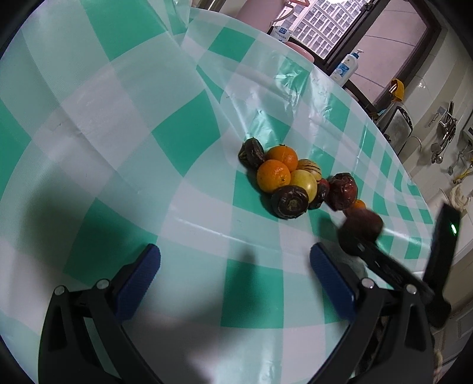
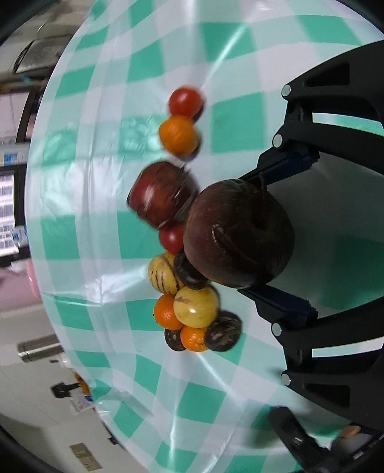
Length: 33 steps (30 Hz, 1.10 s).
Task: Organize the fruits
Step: 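Return to the fruits and grasp a large red apple with the right tool, then grasp another dark mangosteen with the left tool while the right tool holds the apple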
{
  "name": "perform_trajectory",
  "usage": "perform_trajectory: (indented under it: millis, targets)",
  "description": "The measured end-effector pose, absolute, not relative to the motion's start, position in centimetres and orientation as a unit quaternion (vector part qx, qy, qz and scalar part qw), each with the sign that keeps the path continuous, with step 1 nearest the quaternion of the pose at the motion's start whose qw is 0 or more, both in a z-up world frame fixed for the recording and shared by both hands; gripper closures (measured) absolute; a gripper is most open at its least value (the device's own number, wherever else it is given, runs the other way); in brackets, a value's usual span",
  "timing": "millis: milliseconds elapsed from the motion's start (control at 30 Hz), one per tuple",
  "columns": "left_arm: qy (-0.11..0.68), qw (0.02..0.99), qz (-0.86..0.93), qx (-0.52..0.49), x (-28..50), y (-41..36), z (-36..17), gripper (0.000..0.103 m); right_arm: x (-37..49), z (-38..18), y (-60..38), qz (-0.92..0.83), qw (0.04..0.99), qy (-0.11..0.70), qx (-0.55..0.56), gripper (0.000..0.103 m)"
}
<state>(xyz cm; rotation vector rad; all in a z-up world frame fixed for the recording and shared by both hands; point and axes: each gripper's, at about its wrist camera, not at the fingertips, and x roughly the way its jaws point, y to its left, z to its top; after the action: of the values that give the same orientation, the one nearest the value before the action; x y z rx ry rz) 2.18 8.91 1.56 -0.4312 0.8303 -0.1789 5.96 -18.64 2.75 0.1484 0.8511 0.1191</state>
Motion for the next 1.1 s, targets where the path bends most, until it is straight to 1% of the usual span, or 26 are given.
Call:
perform_trajectory:
  millis: [200, 367, 633, 700, 767, 900, 933, 967, 1033, 1100]
  targets:
    - [0.396, 0.892, -0.089, -0.199, 2.0, 8.6, 1.7, 0.002, 0.6, 2.6, -23.5, 0.021, 0.905, 0.407, 0.124, 0.039]
    - [0.406, 0.897, -0.085, -0.153, 2.7, 6.3, 2.1, 0.002, -1.1, 2.4, -26.3, 0.024, 0.902, 0.389, 0.184, 0.039]
    - [0.424, 0.898, -0.066, -0.095, 7.7, 1.0, 2.1, 0.003, -0.8, 2.5, -25.5, 0.033, 0.905, 0.385, 0.180, 0.039]
    - [0.433, 0.896, -0.058, -0.082, 9.0, 0.0, 1.8, 0.007, -0.7, 2.5, -25.5, 0.036, 0.904, 0.385, 0.181, 0.039]
    - [0.440, 0.893, -0.051, -0.075, 9.8, -0.7, 1.6, 0.014, -0.7, 2.4, -25.6, 0.040, 0.903, 0.386, 0.183, 0.039]
    - [0.447, 0.891, -0.038, -0.070, 10.7, -1.1, 1.3, 0.020, -0.6, 2.4, -25.6, 0.047, 0.902, 0.386, 0.187, 0.039]
    - [0.447, 0.892, -0.035, -0.065, 10.8, -1.2, 1.3, 0.027, -0.6, 2.4, -25.6, 0.048, 0.902, 0.386, 0.188, 0.039]
    - [0.443, 0.894, -0.030, -0.058, 10.6, -1.4, 1.3, 0.043, -0.6, 2.4, -25.6, 0.049, 0.902, 0.386, 0.188, 0.039]
    - [0.438, 0.896, -0.041, -0.057, 10.2, -1.5, 1.3, 0.060, -0.6, 2.4, -25.6, 0.050, 0.902, 0.385, 0.188, 0.039]
    - [0.430, 0.899, -0.049, -0.066, 9.7, -1.3, 1.5, 0.060, -0.6, 2.4, -25.6, 0.051, 0.902, 0.385, 0.188, 0.039]
